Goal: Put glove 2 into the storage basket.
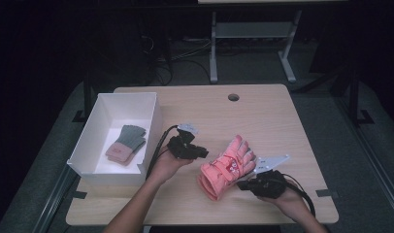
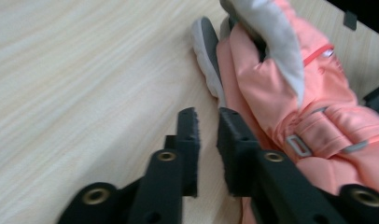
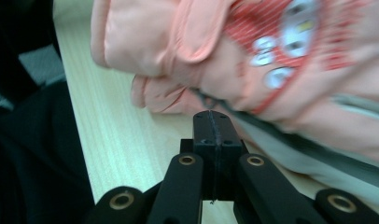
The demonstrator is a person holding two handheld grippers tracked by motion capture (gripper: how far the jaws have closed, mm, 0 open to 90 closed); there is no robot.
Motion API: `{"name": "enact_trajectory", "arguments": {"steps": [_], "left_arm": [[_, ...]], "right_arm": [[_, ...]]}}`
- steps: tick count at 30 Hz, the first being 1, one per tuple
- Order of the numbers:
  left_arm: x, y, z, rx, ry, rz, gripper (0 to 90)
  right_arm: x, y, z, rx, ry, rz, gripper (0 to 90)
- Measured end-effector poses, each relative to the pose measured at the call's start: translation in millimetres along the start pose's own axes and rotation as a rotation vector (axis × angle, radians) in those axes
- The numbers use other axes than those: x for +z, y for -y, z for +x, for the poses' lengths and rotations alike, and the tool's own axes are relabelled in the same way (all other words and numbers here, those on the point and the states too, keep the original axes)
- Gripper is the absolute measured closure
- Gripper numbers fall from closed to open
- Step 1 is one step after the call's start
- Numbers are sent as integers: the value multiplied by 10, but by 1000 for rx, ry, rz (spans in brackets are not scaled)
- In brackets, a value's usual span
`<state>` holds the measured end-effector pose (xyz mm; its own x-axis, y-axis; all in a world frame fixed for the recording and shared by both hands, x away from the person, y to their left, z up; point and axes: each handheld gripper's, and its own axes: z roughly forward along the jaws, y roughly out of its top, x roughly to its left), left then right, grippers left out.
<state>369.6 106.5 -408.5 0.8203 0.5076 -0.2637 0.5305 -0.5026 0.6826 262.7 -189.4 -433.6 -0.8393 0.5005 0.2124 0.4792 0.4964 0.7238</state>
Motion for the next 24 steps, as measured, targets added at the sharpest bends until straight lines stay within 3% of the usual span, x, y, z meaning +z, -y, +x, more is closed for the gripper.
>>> {"name": "enact_trajectory", "arguments": {"steps": [1,2,3,7,11,19,24], "left_arm": [[0,0,0,0,0,0,665],[-18,-11,-6,4,-4,-2,665],[-48,-40,-38,6,5,-17,605],[-134,-110,-87,26,1,-42,488],[-169,-138,-115,35,14,-55,407],[-98,-154,-172,73,50,-20,315],[-29,-210,-228,90,69,-4,250]], "right_arm": [[0,0,0,0,0,0,900],[-77,-10,-29,6,22,-38,900],[-129,-34,-63,8,42,-73,900],[-153,-139,-127,16,94,-135,900],[-63,-187,-175,14,117,-117,900],[194,-127,-221,23,147,-25,900],[257,-115,-221,23,154,-10,900]]}}
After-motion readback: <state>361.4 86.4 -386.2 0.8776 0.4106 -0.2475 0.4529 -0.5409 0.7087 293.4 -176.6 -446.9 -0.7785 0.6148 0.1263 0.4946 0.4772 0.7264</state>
